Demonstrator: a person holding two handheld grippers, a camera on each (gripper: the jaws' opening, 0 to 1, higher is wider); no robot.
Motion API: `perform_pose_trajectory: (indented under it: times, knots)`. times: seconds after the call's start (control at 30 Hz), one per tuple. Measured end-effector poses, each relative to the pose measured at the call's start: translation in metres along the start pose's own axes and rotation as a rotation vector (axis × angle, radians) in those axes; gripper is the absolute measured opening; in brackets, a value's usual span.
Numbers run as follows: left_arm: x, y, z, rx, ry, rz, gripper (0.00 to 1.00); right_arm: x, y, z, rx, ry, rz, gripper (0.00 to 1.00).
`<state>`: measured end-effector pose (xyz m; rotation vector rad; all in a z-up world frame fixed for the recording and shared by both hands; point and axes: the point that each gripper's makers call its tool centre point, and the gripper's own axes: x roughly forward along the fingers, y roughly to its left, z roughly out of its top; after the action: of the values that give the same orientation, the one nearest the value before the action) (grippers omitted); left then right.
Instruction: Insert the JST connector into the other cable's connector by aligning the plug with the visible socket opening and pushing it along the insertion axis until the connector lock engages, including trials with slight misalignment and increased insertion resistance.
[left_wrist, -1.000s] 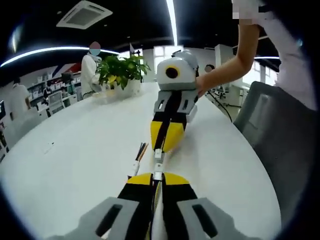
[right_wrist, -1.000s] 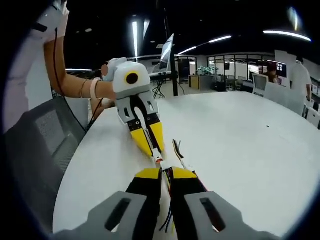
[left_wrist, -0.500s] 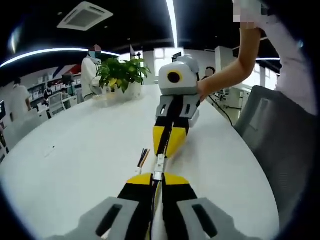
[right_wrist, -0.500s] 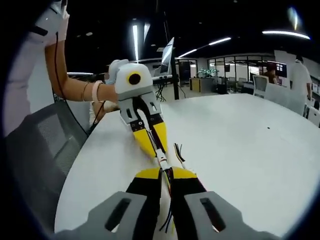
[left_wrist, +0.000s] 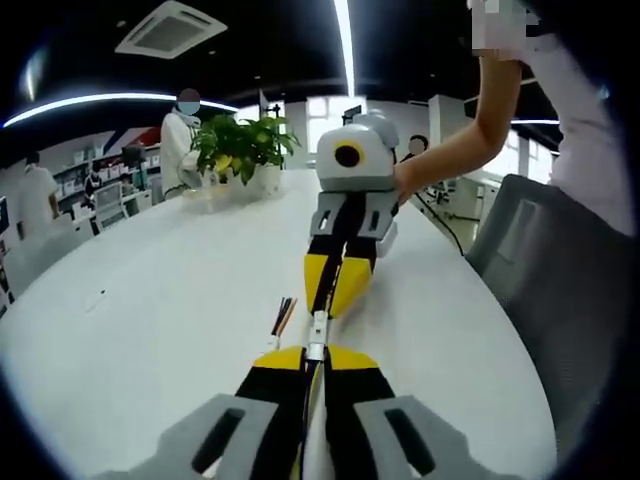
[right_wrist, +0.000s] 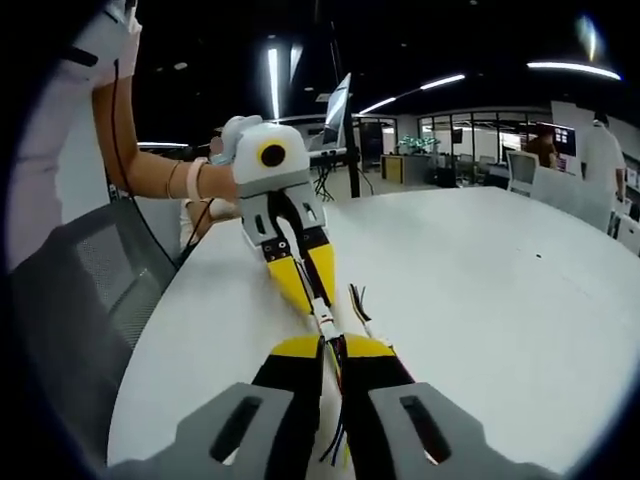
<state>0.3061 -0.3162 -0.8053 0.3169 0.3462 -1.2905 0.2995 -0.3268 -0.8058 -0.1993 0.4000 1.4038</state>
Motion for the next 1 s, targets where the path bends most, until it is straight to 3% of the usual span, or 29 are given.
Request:
perform_pose_trajectory:
  times: [0.6, 0.83, 1.0]
  knots:
    - [0.0005, -0.0007, 0.0027, 0.012, -0.004, 0.005, 0.0, 0.0011, 0.0, 0.0037, 0.011, -0.014, 0.001, 0.02]
    - [0.0, -0.0045, 0.0034, -0.021, -0.01, -0.015, 0.0, 0.0022, 0.0039, 0.0049, 0.014, -0.018, 0.019, 0.02]
    - [-0.0015, -0.0061, 0.0054, 0.001, -0.015, -0.025, 0.0, 0.0014, 0.0072, 0.007, 0.025, -0.028, 0.031, 0.02]
